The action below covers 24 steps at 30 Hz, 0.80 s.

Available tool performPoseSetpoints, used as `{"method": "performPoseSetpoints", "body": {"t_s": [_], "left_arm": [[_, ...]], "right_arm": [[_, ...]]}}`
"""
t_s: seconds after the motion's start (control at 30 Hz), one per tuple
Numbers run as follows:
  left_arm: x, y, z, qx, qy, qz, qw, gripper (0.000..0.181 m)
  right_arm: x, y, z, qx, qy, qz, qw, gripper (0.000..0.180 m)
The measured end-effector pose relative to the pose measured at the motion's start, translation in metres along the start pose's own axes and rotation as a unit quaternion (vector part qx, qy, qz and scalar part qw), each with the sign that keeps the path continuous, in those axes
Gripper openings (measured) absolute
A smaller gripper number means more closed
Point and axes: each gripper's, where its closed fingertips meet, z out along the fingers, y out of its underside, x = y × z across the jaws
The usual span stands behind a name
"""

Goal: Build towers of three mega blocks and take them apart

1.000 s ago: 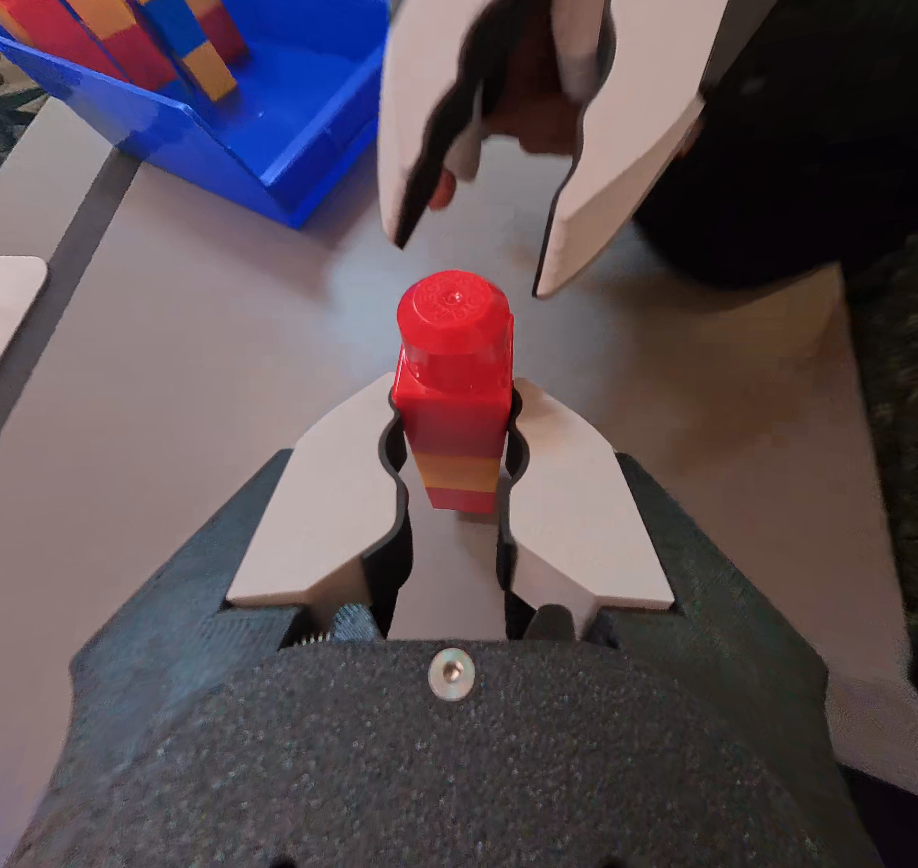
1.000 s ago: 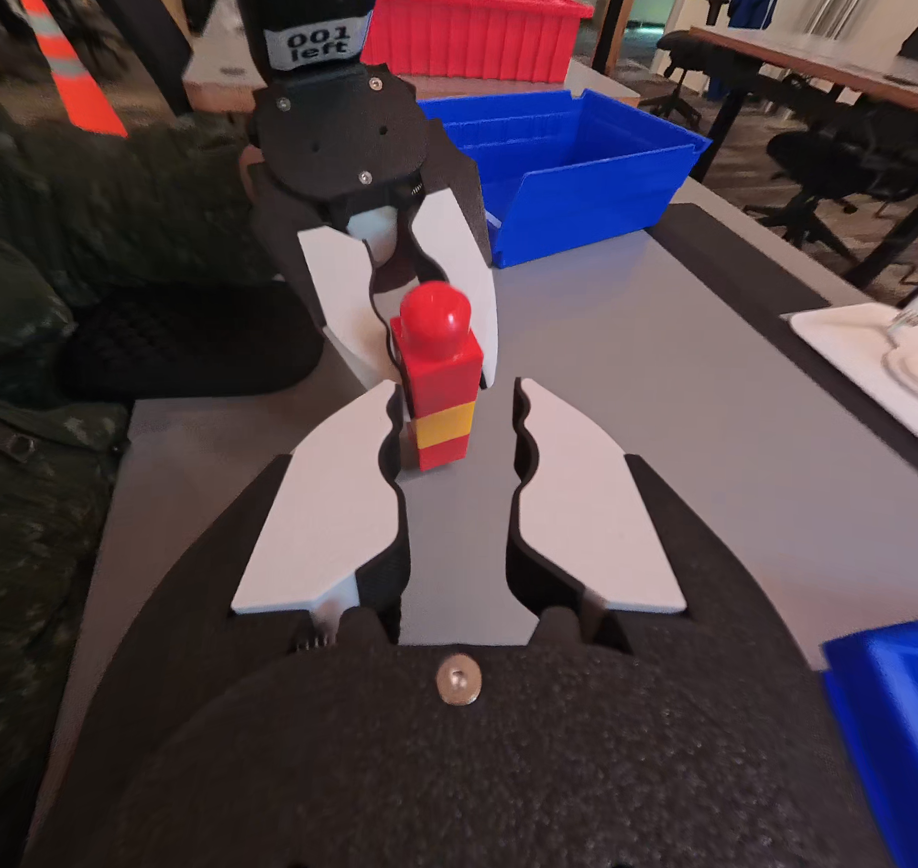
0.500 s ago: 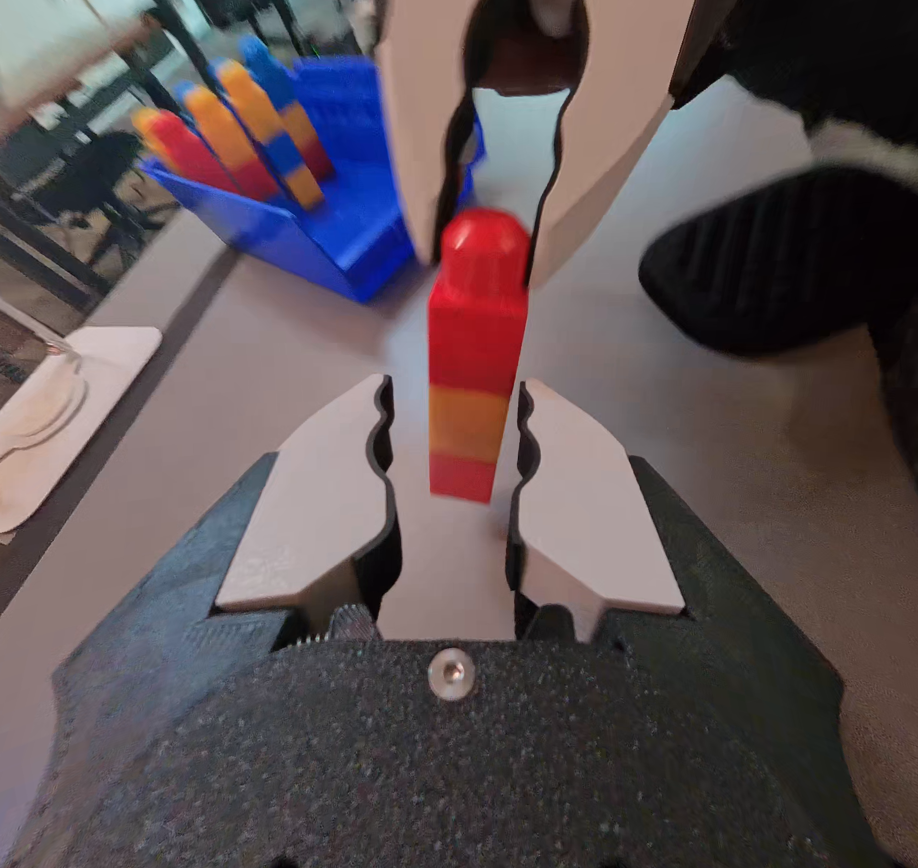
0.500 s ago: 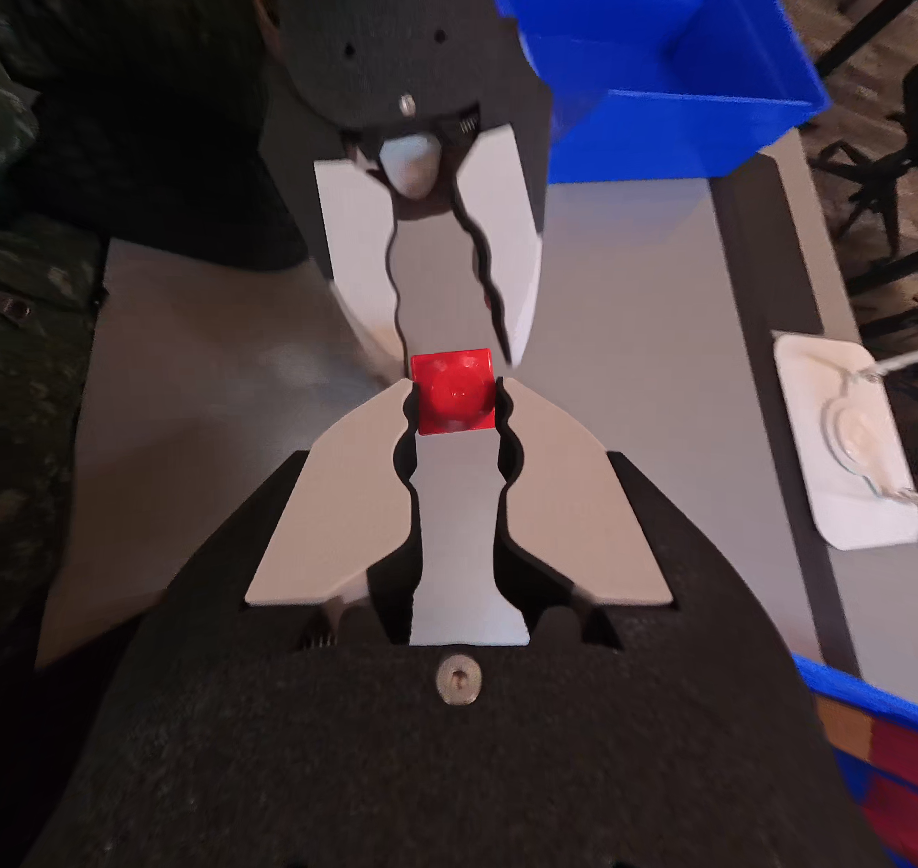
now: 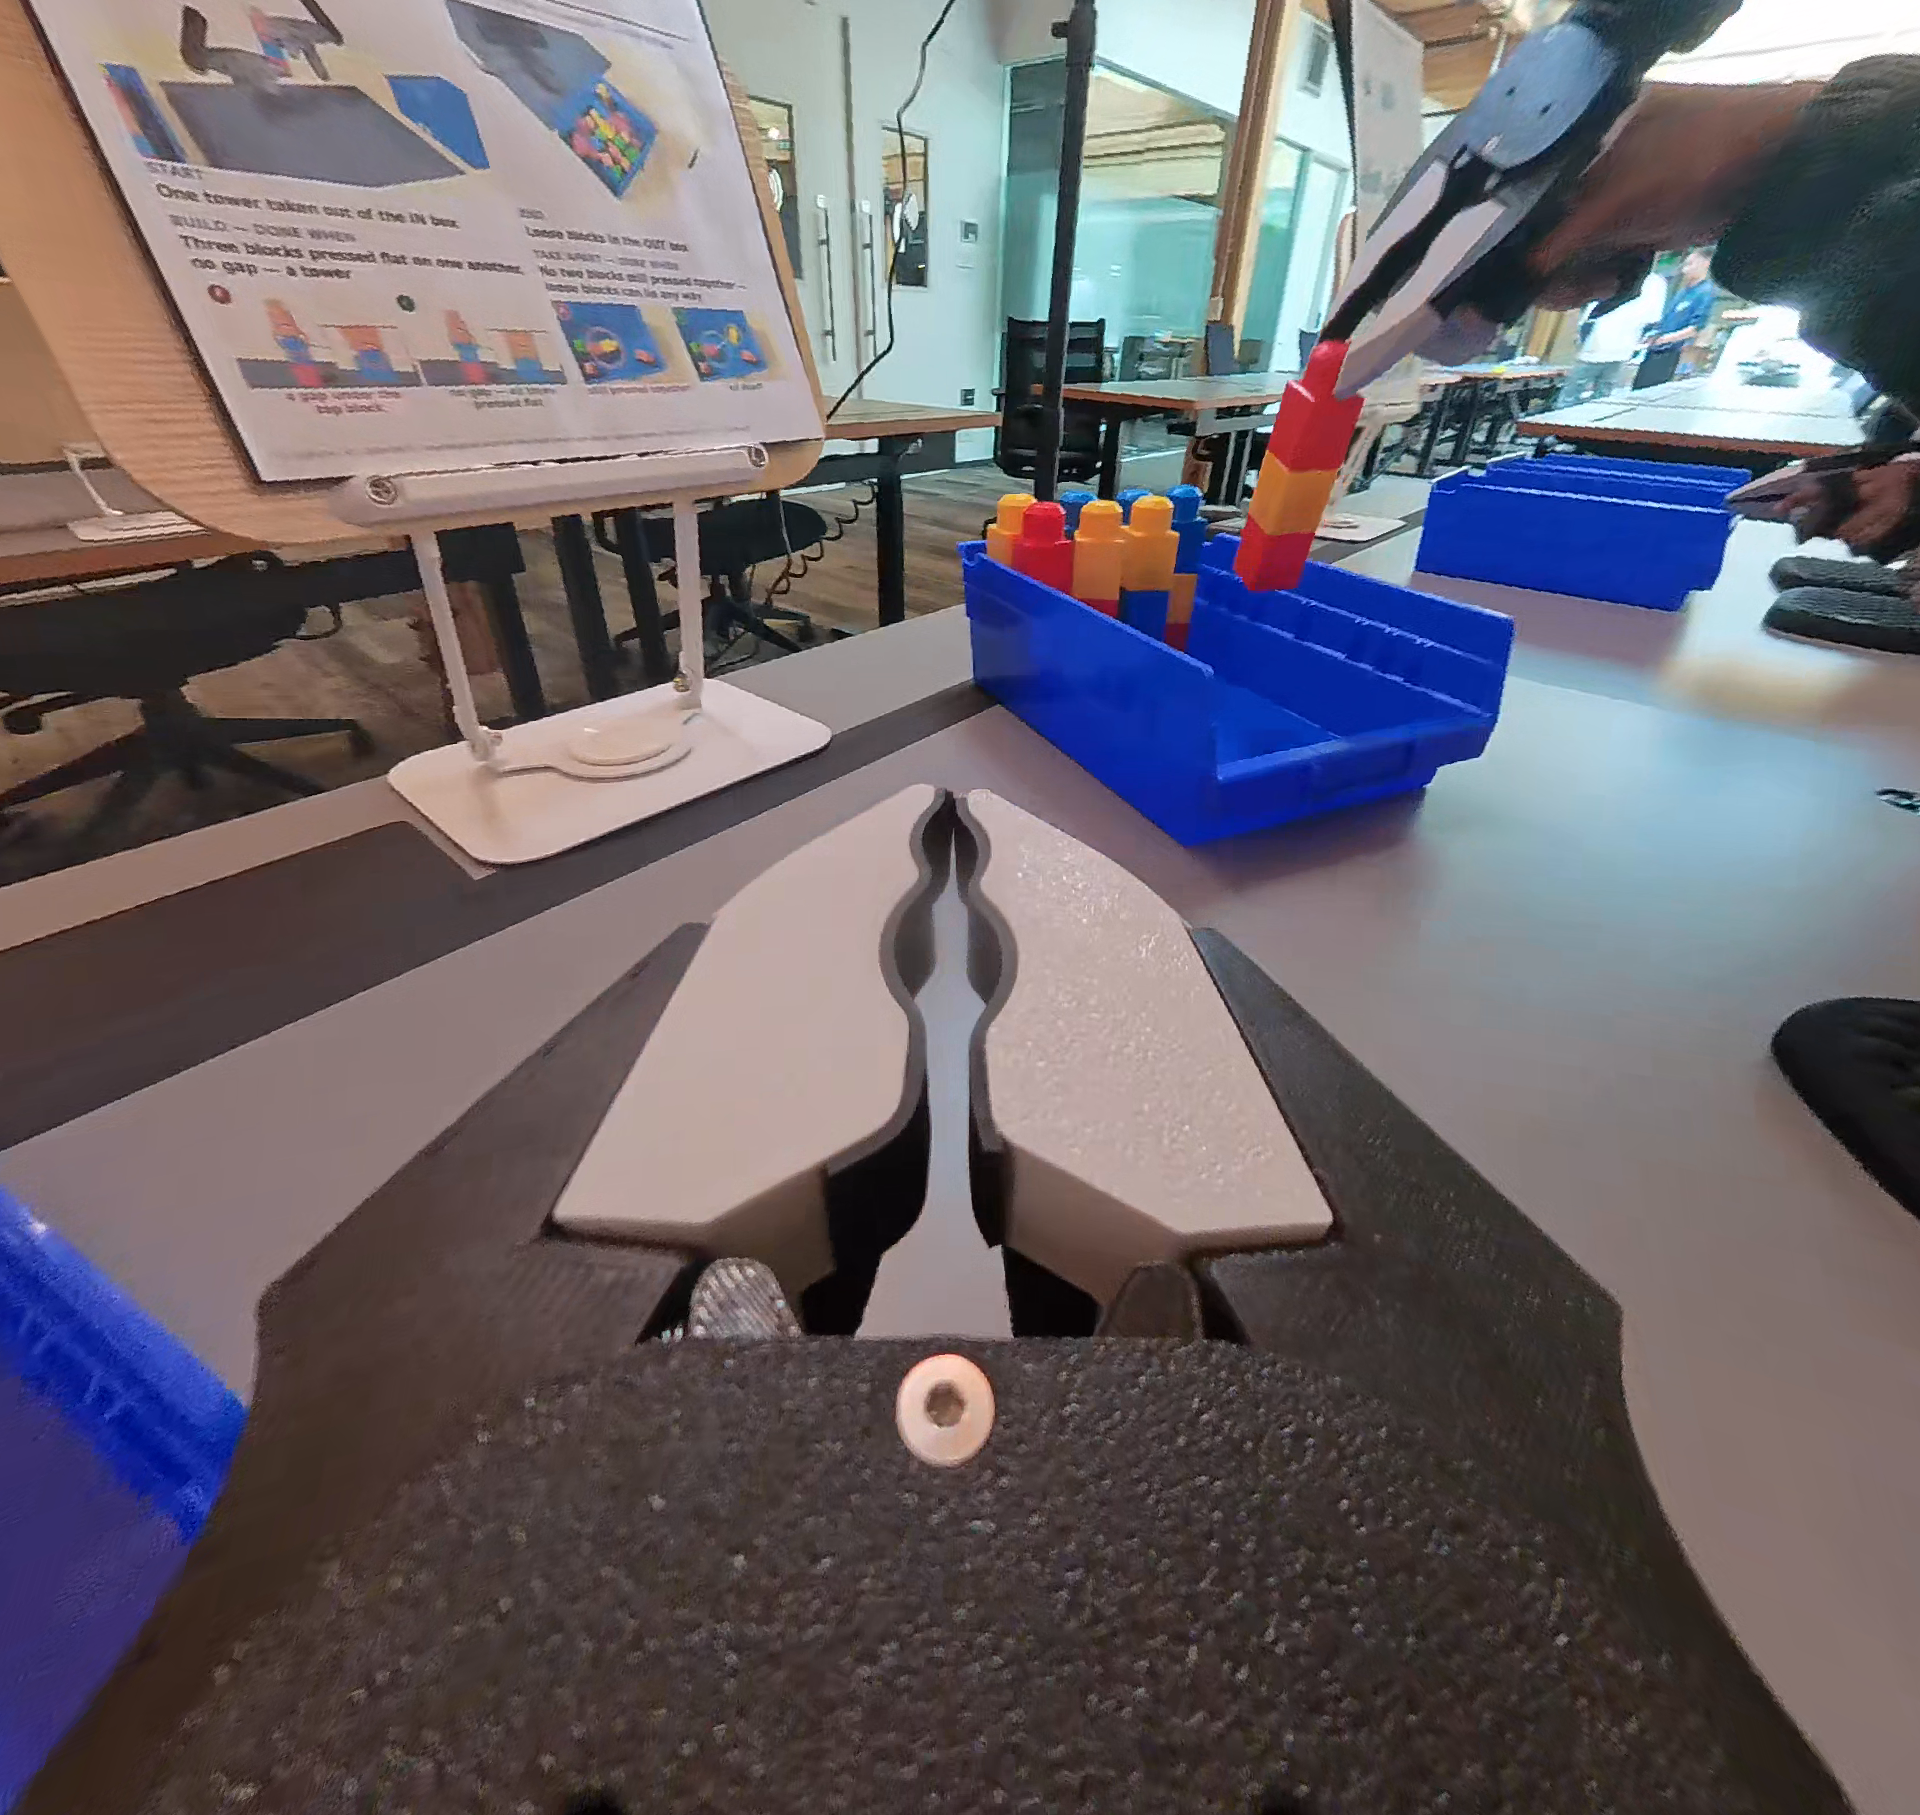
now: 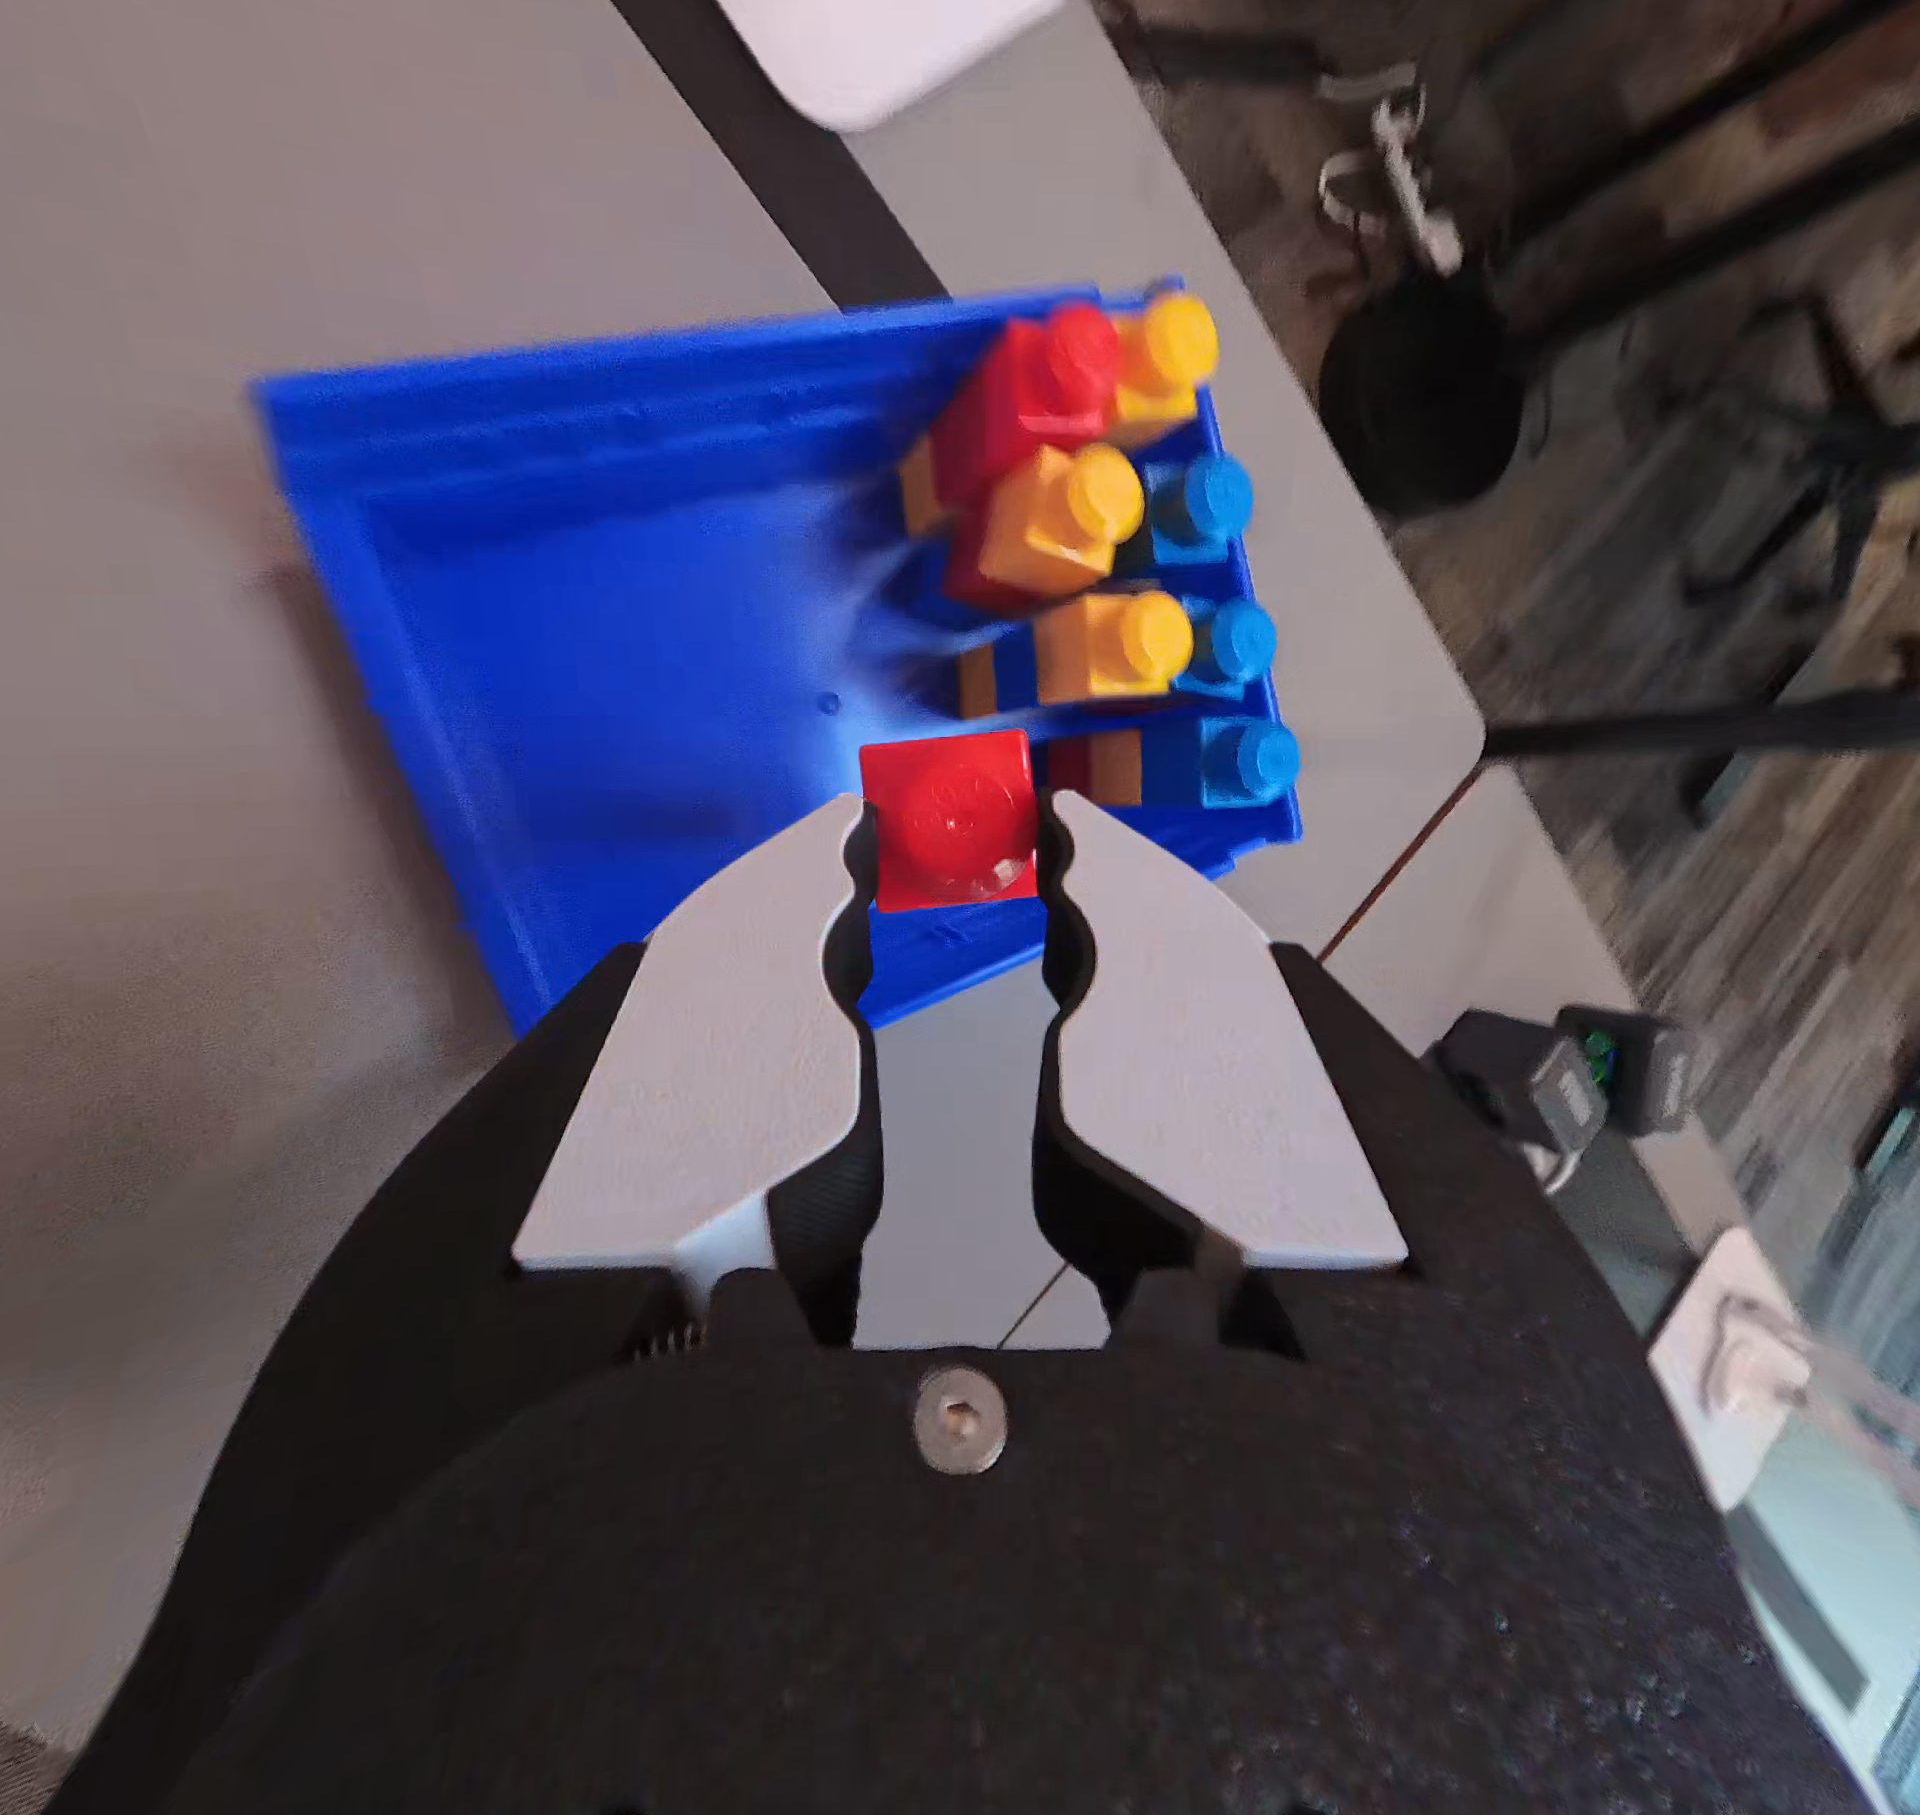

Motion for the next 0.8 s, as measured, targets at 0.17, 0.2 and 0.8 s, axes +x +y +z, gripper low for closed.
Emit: {"method": "performPoseSetpoints", "body": {"t_s": [0.17, 0.2, 0.8], "left_arm": [[-0.003, 0.020, 0.007, -0.031, -0.012, 0.024, 0.999, 0.000], [-0.003, 0.024, 0.008, -0.038, -0.012, 0.029, 0.999, 0.000], [-0.017, 0.037, 0.008, -0.067, -0.053, 0.026, 0.996, 0.000]], "right_arm": [[0.032, 0.032, 0.067, -0.019, -0.021, 0.085, 0.996, 0.029], [0.035, 0.035, 0.078, -0.015, -0.025, 0.100, 0.995, 0.029], [0.022, -0.018, 0.055, 0.165, 0.041, 0.151, 0.974, 0.058]]}}
